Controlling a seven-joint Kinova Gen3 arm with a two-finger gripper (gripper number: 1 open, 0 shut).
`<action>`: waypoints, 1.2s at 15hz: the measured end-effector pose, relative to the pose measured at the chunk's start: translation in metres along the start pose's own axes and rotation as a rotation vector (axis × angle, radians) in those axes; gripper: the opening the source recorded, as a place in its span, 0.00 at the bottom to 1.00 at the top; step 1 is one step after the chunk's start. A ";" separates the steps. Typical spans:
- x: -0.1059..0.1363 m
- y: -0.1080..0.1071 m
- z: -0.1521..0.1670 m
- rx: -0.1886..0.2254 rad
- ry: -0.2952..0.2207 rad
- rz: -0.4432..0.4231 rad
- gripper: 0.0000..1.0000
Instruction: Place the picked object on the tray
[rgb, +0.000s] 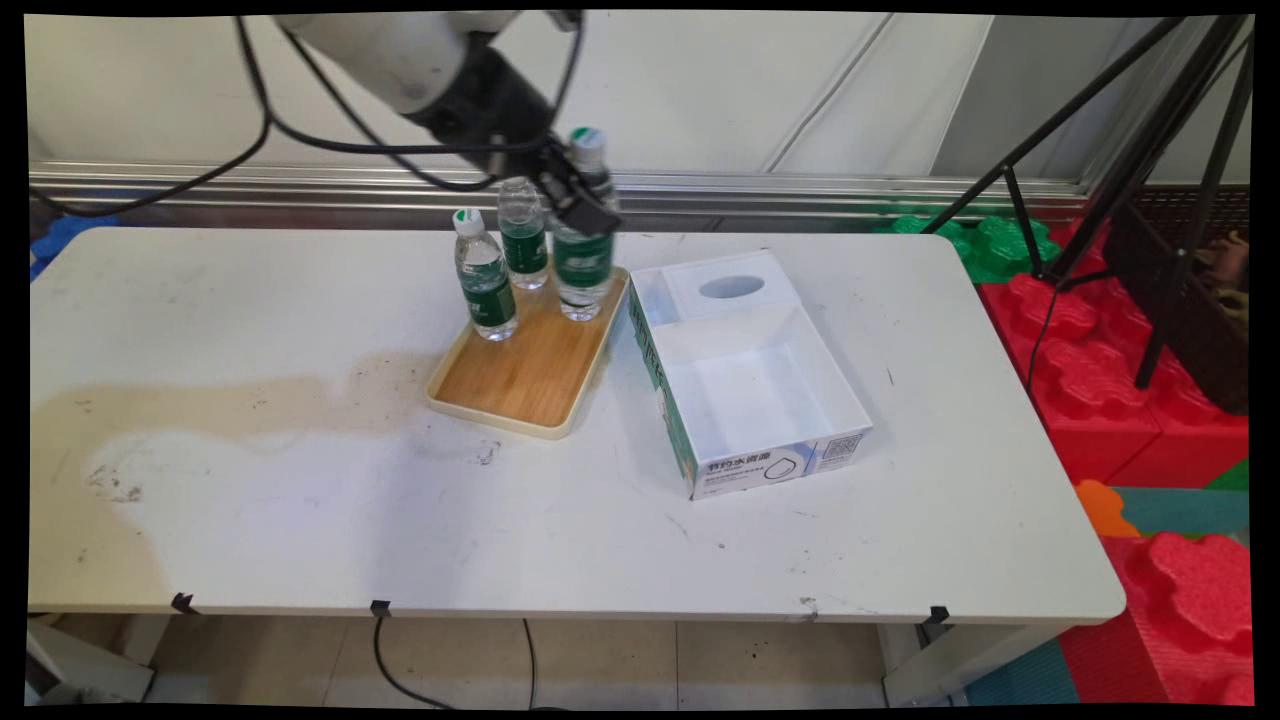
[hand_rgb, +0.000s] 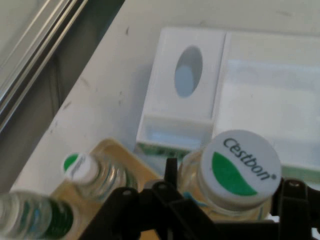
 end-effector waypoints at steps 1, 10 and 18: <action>-0.005 -0.003 -0.002 0.000 -0.008 0.001 0.00; -0.064 -0.026 0.017 -0.018 -0.081 0.002 0.00; -0.088 -0.025 0.061 -0.054 -0.079 0.017 0.00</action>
